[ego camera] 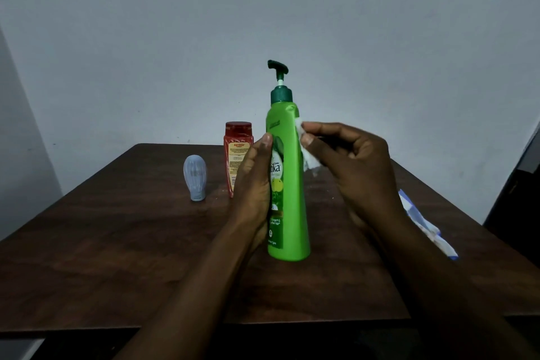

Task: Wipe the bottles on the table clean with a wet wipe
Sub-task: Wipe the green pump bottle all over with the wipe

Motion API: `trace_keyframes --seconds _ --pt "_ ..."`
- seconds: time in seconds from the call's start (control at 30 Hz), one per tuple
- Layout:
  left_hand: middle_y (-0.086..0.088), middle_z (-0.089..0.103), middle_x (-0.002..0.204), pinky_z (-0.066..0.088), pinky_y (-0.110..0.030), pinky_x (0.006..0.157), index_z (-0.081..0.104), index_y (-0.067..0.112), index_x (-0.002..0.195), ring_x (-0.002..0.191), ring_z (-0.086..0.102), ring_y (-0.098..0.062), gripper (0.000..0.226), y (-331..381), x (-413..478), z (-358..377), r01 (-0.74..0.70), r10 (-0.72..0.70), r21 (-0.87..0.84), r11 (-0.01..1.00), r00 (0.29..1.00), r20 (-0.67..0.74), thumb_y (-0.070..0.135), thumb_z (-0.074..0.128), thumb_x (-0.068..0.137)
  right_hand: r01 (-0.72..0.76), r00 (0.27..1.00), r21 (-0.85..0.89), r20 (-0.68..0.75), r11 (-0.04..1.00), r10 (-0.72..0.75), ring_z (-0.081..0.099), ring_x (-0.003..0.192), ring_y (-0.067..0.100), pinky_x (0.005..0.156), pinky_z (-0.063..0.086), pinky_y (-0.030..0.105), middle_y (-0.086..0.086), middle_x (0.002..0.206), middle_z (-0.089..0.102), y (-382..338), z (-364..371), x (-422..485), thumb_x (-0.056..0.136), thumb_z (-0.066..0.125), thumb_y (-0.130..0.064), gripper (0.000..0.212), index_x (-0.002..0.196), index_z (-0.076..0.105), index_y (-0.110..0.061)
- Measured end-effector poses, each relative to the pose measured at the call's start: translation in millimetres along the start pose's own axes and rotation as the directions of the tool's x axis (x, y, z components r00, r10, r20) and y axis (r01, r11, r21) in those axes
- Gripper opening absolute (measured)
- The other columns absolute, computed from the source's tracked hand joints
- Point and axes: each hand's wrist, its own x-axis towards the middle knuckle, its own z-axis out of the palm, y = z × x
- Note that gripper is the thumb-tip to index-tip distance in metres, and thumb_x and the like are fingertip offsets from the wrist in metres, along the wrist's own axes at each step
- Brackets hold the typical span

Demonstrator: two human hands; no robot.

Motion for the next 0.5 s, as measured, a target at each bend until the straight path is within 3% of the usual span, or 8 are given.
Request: trace_keyframes --seconds 0.1,0.2,0.33,0.5 --pt "-0.021 0.066 0.096 0.056 -0.034 0.062 0.06 0.012 0.128 0.07 0.063 -0.025 0.058 -2.0 -2.2 -3.6 0.019 -0.023 0.051 0.998 0.997 0.068 0.054 0.058 0.088 0.015 1.0 -0.048 -0.002 0.999 -0.015 0.071 0.089 0.007 0.084 0.055 0.024 -0.003 0.093 0.079 3.8 -0.7 17.1 0.086 0.074 -0.003 0.019 0.096 0.077 -0.019" --pt "-0.008 0.069 0.093 0.056 -0.036 0.069 0.062 0.023 0.124 0.078 0.066 -0.02 0.045 -6.2 -2.0 -9.5 0.047 -0.057 0.102 0.994 0.994 0.098 0.051 0.052 0.09 0.019 1.0 -0.076 -0.006 0.997 -0.019 0.072 0.093 0.008 0.084 0.056 0.026 -0.004 0.095 0.079 12.1 -2.0 21.3 0.088 0.074 -0.007 0.018 0.097 0.078 -0.022" --pt "0.0 0.072 0.086 0.055 -0.038 0.072 0.068 0.032 0.114 0.079 0.067 -0.018 0.033 -15.3 -2.7 -14.9 0.075 -0.084 0.182 0.98 0.996 0.044 0.047 0.042 0.103 0.082 0.997 -0.159 0.005 0.984 -0.082 0.072 0.096 0.009 0.085 0.054 0.02 0.001 0.101 0.078 26.8 -0.7 9.3 0.086 0.075 -0.005 0.017 0.101 0.078 -0.012" --pt "-0.016 0.072 0.109 0.051 -0.061 0.098 0.075 0.039 0.105 0.105 0.066 -0.037 0.034 -21.8 -3.7 -19.3 0.06 -0.064 0.208 0.976 0.998 0.012 0.058 0.048 0.095 0.175 0.984 -0.248 0.018 0.953 -0.176 0.069 0.102 0.004 0.082 0.056 0.019 -0.003 0.106 0.071 36.0 4.7 -12.2 0.087 0.076 -0.01 0.016 0.103 0.078 -0.014"
